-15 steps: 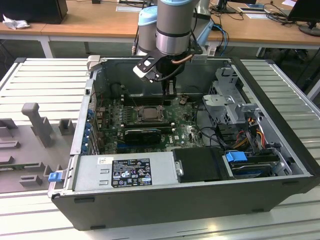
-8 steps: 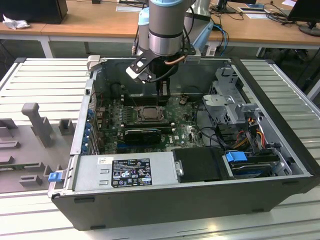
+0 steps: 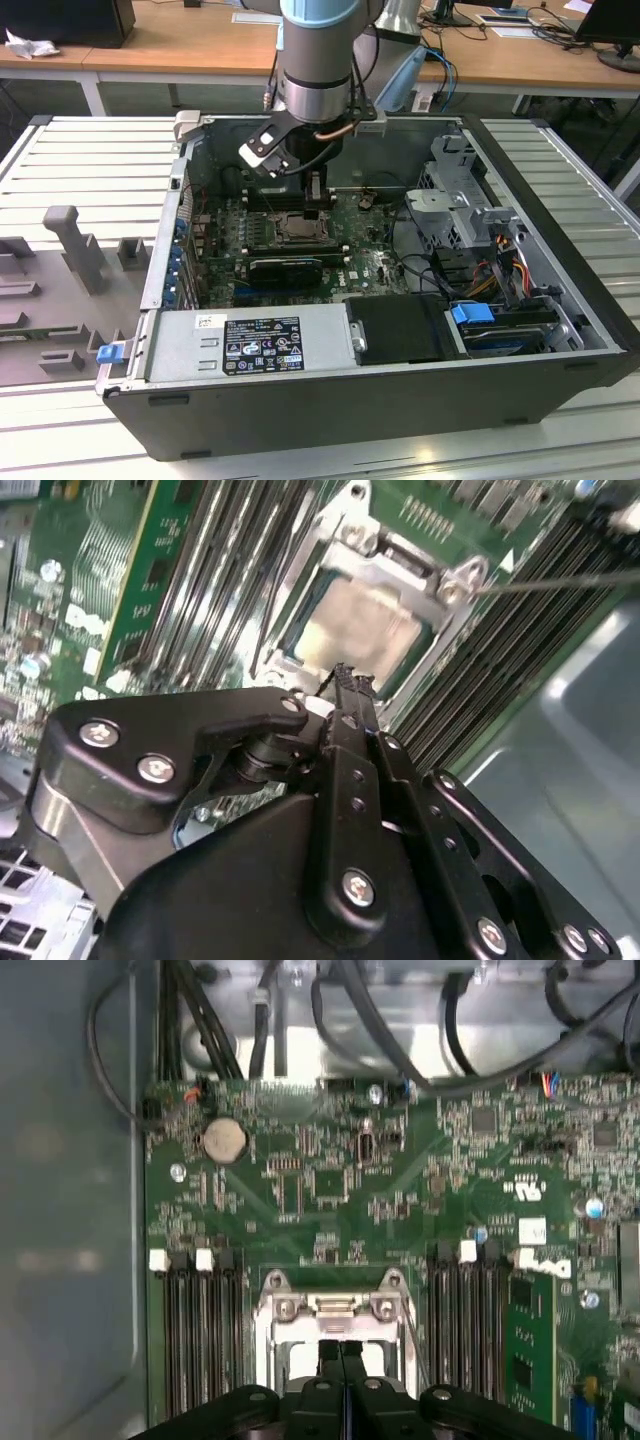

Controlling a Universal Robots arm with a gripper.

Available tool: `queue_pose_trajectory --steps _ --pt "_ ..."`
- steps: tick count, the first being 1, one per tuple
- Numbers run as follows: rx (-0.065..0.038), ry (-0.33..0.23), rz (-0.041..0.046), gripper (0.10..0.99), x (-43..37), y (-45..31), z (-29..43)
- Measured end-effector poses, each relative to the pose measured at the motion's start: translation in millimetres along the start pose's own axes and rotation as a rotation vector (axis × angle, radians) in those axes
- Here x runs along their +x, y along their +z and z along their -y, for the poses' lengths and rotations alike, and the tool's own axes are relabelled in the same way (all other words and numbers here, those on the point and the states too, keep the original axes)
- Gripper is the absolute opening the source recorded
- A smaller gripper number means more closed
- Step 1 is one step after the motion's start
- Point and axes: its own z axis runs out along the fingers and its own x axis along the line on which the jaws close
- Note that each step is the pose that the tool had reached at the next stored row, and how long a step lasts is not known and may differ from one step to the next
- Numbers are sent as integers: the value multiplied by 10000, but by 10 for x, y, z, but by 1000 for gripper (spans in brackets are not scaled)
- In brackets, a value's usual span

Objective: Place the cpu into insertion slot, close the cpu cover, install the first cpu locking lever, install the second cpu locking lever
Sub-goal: 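Close the cpu cover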

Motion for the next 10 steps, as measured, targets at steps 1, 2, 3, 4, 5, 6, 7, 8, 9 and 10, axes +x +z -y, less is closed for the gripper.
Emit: queue_pose_trajectory --steps 1,2,3,4,5,6,7,8,9,10 --pt "3 -4 -1 106 -1 3 32" --pt "1 -2 -3 106 -1 4 57" --pt "2 -2 -3 106 -1 3 87" --pt "2 -2 -4 106 -2 2 125" --pt "3 -2 -2 106 -3 1 150" --pt "4 -1 -2 106 -3 1 154" --pt "3 -2 -3 106 -3 1 155" --pt "3 -3 -3 106 -3 1 158" --pt "3 -2 -3 106 -3 1 160" --pt "3 -3 -2 106 -3 1 160"
